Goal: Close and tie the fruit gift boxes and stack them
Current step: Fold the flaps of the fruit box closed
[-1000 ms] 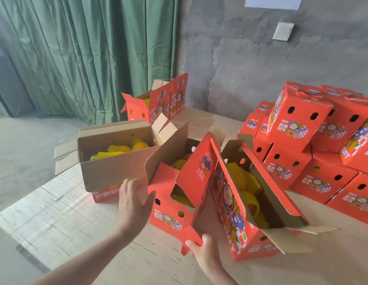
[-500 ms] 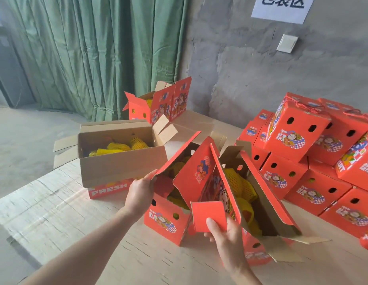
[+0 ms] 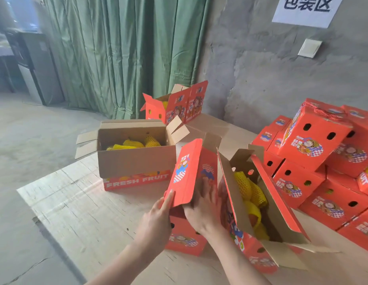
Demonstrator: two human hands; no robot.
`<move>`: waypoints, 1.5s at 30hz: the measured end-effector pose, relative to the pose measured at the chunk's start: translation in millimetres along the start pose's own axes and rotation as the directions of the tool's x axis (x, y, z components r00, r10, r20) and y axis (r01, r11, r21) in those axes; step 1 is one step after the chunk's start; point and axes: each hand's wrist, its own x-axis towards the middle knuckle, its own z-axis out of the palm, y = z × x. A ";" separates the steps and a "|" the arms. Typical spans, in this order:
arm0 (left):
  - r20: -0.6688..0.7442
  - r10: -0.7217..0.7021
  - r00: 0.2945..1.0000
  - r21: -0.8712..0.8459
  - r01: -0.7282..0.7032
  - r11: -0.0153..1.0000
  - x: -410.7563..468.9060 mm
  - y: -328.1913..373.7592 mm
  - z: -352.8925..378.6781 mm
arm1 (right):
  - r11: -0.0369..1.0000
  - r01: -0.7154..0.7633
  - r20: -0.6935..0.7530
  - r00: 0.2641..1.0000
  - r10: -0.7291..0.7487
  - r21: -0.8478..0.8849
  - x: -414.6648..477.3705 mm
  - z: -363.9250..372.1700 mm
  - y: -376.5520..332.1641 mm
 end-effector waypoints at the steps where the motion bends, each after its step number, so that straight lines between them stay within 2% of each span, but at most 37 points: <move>1: 0.000 0.001 1.000 0.020 -0.001 1.000 -1.0 1.5 -0.2 | 0.999 -0.029 0.062 0.998 0.030 -0.013 2.4 -3.5 0.8; 4: 0.021 0.016 1.000 0.070 -0.018 0.997 -3.6 10.5 -0.8 | 0.990 -0.052 0.157 0.985 0.073 -0.133 8.1 -15.2 4.2; 7: 0.086 0.033 0.996 0.077 -0.040 0.996 -13.4 24.4 0.1 | 0.971 0.099 0.131 0.989 -0.072 -0.217 6.3 -25.7 14.3; 9: 0.115 0.080 0.990 0.049 -0.086 0.995 -29.0 39.4 0.6 | 0.965 0.171 0.127 0.981 -0.148 -0.199 -0.9 -33.5 26.5; 11: 0.123 0.160 0.979 0.048 -0.167 0.985 -43.8 53.0 0.6 | 0.977 0.195 0.146 0.972 -0.182 -0.082 -11.1 -43.0 42.7; 13: 0.152 0.221 0.963 -0.030 -0.219 0.975 -44.9 59.1 -7.5 | 0.966 0.258 0.136 0.957 -0.258 0.017 -17.0 -49.8 57.9; 15: 0.123 0.289 0.950 -0.080 -0.280 0.956 -22.9 60.3 -18.9 | 0.957 0.189 0.054 0.977 -0.205 0.220 -19.5 -51.9 59.8; 16: 0.081 0.328 0.941 -0.077 -0.322 0.944 -4.2 59.8 -23.2 | 0.908 0.116 0.008 0.991 -0.131 0.402 -20.4 -52.5 55.8; 17: 0.060 0.345 0.937 -0.062 -0.342 0.938 17.3 57.3 -24.3 | 0.796 0.048 0.004 0.998 -0.063 0.603 -19.9 -51.8 49.1; 18: 0.090 0.303 0.949 -0.026 -0.301 0.953 36.8 56.2 -23.4 | 0.714 -0.030 0.040 0.999 0.002 0.700 -19.2 -50.1 45.2; 19: 0.148 0.196 0.969 0.017 -0.201 0.980 52.8 55.4 -19.2 | 0.718 -0.067 0.065 0.997 0.031 0.692 -17.8 -48.8 43.5; 21: 0.264 -0.029 0.964 0.003 0.029 1.000 65.9 55.8 -1.1 | 0.822 -0.112 0.078 0.994 0.083 0.558 -19.1 -47.8 47.7; 23: 0.241 -0.057 0.969 -0.071 0.076 0.995 58.8 56.4 22.5 | 0.964 -0.046 0.062 0.998 0.031 0.263 -23.9 -51.2 60.7; 25: 0.166 -0.037 0.985 -0.122 0.058 0.991 46.7 61.3 36.6 | 0.988 -0.079 0.095 0.993 0.067 0.133 -26.2 -51.3 73.9; 30: 0.041 -0.092 0.995 -0.214 0.099 0.972 3.0 87.3 51.1 | 0.974 -0.028 0.108 0.994 0.004 0.224 -34.3 -50.3 96.3; 39: 0.013 -0.235 0.972 -0.239 0.232 0.943 -40.0 123.4 53.8 | 0.958 0.108 0.041 0.992 -0.123 0.265 -52.7 -58.7 110.2; 42: 0.012 -0.283 0.959 -0.227 0.278 0.933 -74.3 140.5 66.1 | 0.938 0.169 0.073 0.977 -0.200 0.304 -57.3 -67.2 119.0; 45: 0.043 -0.329 0.943 -0.233 0.330 0.915 -101.2 144.2 76.8 | 0.922 0.214 0.176 0.943 -0.281 0.322 -58.8 -72.7 120.0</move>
